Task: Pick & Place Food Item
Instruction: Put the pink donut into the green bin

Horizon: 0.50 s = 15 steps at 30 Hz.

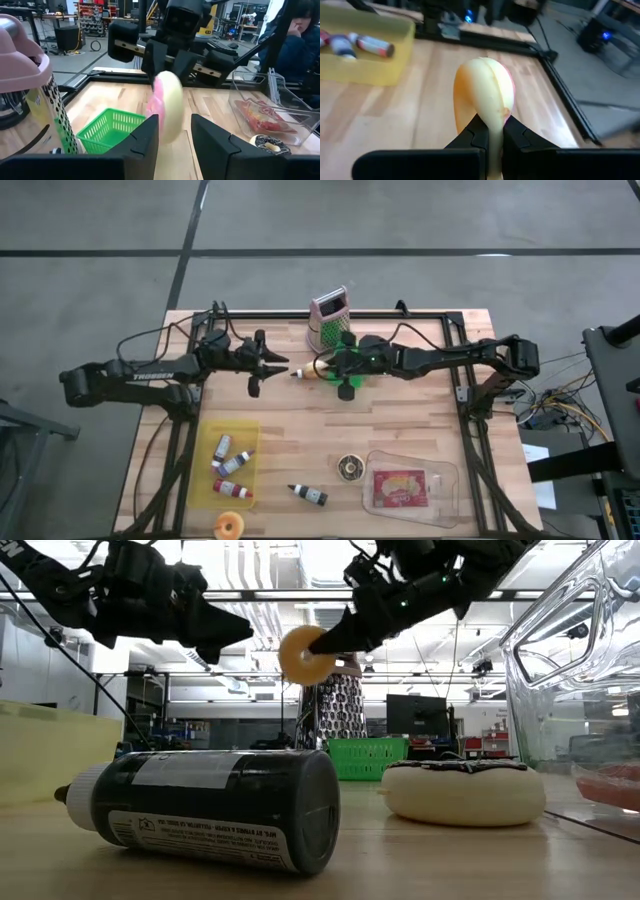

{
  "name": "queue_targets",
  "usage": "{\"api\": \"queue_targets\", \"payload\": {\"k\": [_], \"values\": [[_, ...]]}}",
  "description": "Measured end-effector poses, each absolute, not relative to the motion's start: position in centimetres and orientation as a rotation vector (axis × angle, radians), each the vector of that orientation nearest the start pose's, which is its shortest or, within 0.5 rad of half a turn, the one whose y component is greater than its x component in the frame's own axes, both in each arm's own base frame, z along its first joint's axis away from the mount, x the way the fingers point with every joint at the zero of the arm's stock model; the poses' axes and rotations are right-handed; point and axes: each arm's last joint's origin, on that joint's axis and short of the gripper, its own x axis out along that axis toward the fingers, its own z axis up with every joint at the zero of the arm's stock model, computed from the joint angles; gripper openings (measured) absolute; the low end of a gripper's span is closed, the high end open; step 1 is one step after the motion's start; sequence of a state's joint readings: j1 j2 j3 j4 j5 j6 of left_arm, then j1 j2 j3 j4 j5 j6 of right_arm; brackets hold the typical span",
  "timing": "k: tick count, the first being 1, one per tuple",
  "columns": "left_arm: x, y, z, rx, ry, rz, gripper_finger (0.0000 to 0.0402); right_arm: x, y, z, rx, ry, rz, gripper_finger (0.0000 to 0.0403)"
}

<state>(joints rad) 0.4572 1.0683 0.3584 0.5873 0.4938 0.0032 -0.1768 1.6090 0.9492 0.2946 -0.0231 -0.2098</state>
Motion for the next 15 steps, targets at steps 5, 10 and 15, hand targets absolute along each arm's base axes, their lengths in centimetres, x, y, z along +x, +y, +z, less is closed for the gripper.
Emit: {"api": "queue_targets", "payload": {"k": [5,10,15], "values": [[19.5,8.1,20.9,-0.053,0.109,-0.037,0.0120,33.3,-6.2,23.4,-0.190,0.457,-0.212,0.0011],[19.5,8.1,20.9,-0.052,0.108,-0.038,0.0120,32.6,-6.4,23.0,-0.208,0.554,-0.317,0.0011],[19.5,8.0,21.0,-0.051,0.105,-0.039,0.0120,32.2,-6.7,22.4,-0.214,0.630,-0.382,0.0011]]}}
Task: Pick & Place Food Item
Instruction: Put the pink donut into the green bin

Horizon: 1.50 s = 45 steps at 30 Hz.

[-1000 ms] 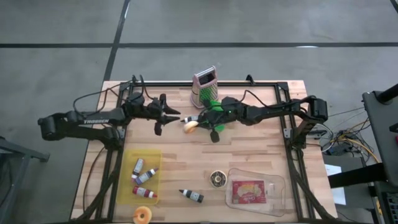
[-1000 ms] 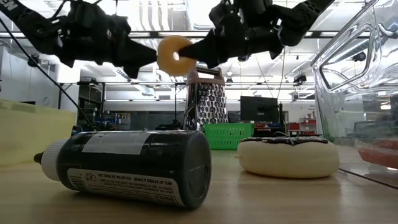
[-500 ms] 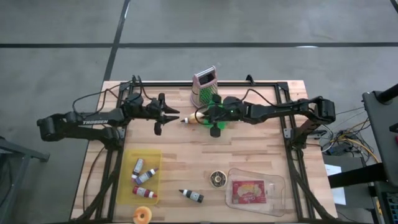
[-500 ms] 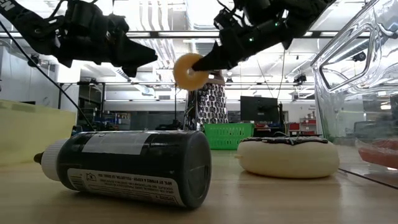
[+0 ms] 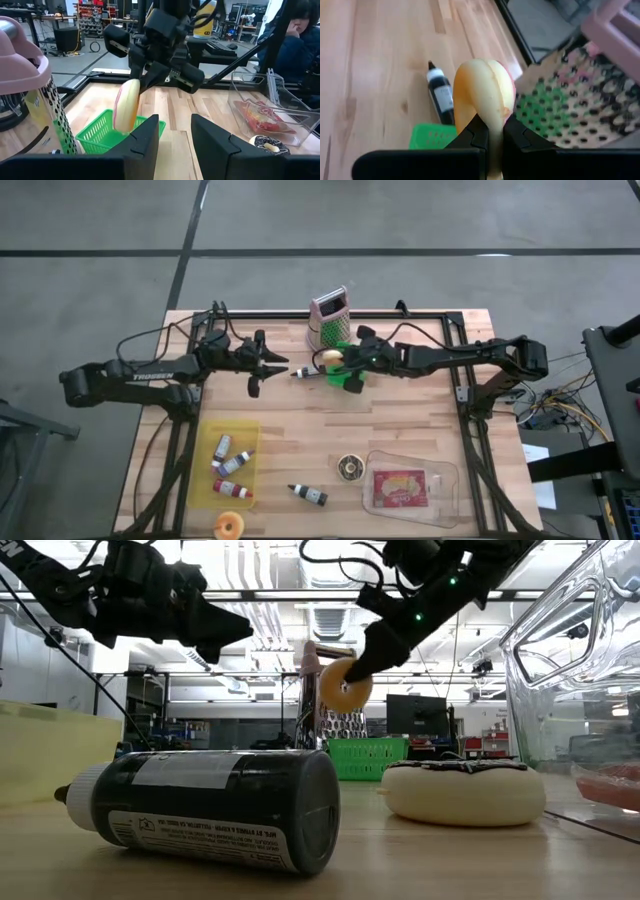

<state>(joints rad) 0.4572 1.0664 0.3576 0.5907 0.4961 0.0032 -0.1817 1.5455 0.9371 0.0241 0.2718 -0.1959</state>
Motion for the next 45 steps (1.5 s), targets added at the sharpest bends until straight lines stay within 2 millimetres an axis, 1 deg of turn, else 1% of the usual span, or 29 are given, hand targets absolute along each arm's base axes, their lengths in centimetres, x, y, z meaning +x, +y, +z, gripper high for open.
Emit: {"api": "queue_targets", "payload": {"k": [9,16,20,22,26,32,39,45], "values": [[19.4,8.1,21.1,-0.048,0.101,-0.025,0.0120,31.4,-7.8,21.8,-0.168,0.707,-0.489,0.0011],[19.3,8.3,21.4,-0.019,0.090,0.071,0.0120,31.2,-8.1,21.6,-0.145,0.728,-0.505,0.0011],[18.9,8.3,22.0,0.012,0.063,0.150,0.0120,31.1,-8.1,21.5,-0.144,0.743,-0.504,0.0011],[18.6,8.2,22.4,0.034,0.041,0.161,0.0120,31.0,-8.1,21.5,-0.145,0.747,-0.508,0.0011],[17.8,7.8,23.4,0.056,-0.006,0.163,0.0120,30.9,-8.2,21.4,-0.149,0.759,-0.532,0.0011],[16.2,7.0,24.6,0.064,-0.025,0.163,0.0119,30.6,-8.4,21.1,-0.133,0.798,-0.548,0.0011],[14.3,6.0,25.8,0.073,-0.078,0.144,0.0120,30.6,-8.4,21.1,-0.133,0.798,-0.550,0.0011],[13.2,5.5,26.4,0.076,-0.111,0.142,0.0119,30.6,-8.5,21.0,-0.118,0.796,-0.534,0.0011]]}}
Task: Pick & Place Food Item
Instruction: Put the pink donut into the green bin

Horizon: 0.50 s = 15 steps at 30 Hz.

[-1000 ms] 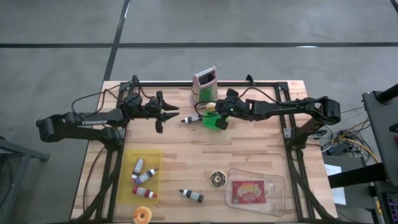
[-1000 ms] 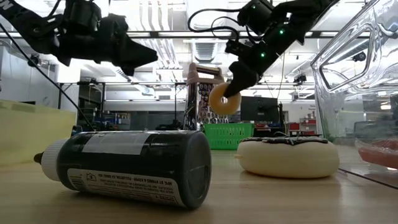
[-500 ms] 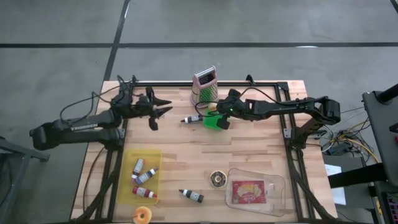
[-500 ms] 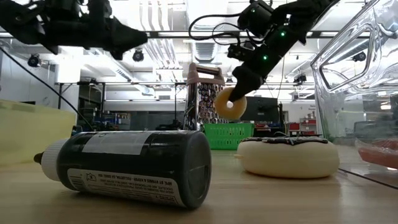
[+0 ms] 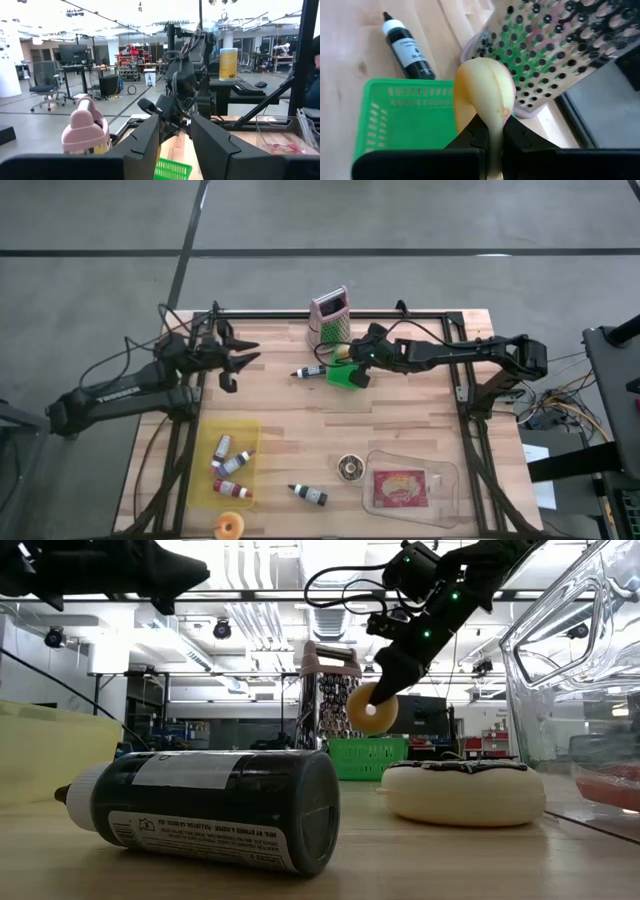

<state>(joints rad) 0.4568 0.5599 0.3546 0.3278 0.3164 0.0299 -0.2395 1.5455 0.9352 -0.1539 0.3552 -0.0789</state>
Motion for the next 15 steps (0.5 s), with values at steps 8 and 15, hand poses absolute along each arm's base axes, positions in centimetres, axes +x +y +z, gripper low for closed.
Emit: {"api": "queue_targets", "payload": {"k": [8,15], "values": [[13.0,5.4,26.5,0.076,-0.120,0.140,0.0119,30.5,-9.0,21.0,-0.051,0.785,-0.469,0.0011],[13.0,5.4,26.5,0.076,-0.120,0.140,0.0119,30.6,-9.7,21.4,0.040,0.799,-0.390,0.0011]]}}
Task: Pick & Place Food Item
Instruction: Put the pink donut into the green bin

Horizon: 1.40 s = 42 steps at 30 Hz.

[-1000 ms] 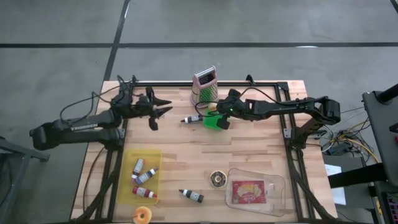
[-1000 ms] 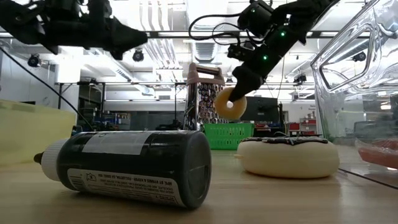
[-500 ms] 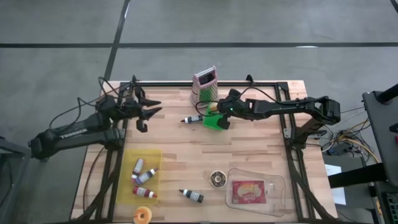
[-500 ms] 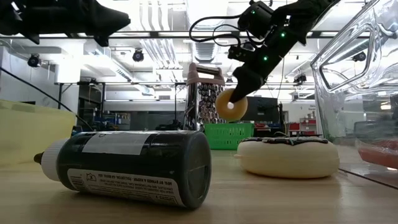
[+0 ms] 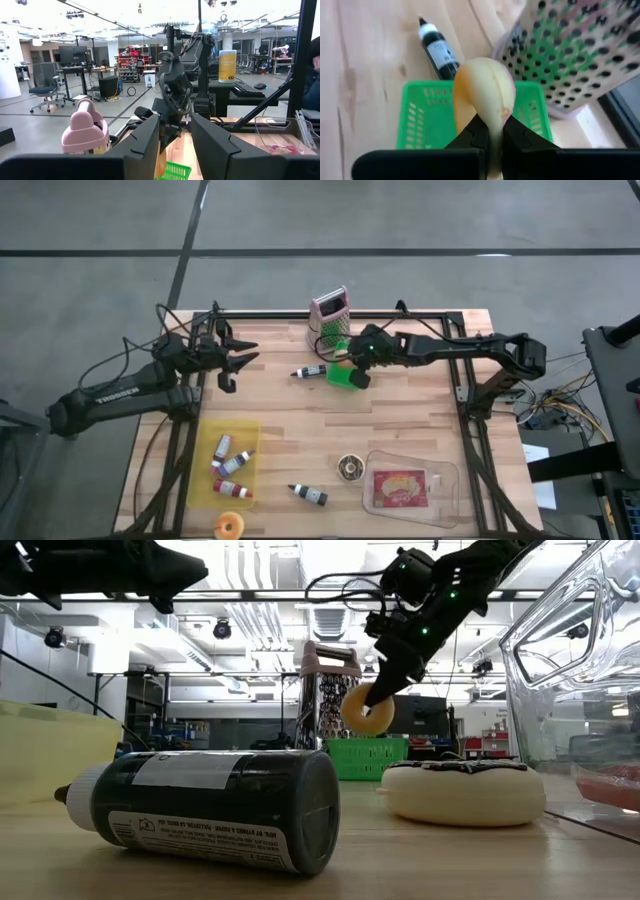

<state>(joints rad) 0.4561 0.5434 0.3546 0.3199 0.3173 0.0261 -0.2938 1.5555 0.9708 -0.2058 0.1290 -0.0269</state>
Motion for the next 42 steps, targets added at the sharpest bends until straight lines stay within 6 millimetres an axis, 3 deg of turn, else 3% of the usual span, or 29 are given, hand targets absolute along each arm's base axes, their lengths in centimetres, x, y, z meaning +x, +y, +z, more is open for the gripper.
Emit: {"api": "queue_targets", "payload": {"k": [16,28,35,42], "values": [[13.0,5.4,26.6,0.076,-0.122,0.141,0.0119,31.3,-9.9,21.0,0.099,0.929,-0.306,0.0011],[12.8,5.3,26.7,0.076,-0.133,0.140,0.0119,33.7,-10.7,19.3,0.120,0.998,-0.281,0.0011],[12.8,5.3,26.7,0.075,-0.131,0.140,0.0119,34.1,-11.2,17.7,0.153,1.078,-0.267,0.0011],[12.8,5.3,26.7,0.075,-0.130,0.140,0.0119,34.2,-11.5,17.7,0.191,1.069,-0.302,0.0016]]}}
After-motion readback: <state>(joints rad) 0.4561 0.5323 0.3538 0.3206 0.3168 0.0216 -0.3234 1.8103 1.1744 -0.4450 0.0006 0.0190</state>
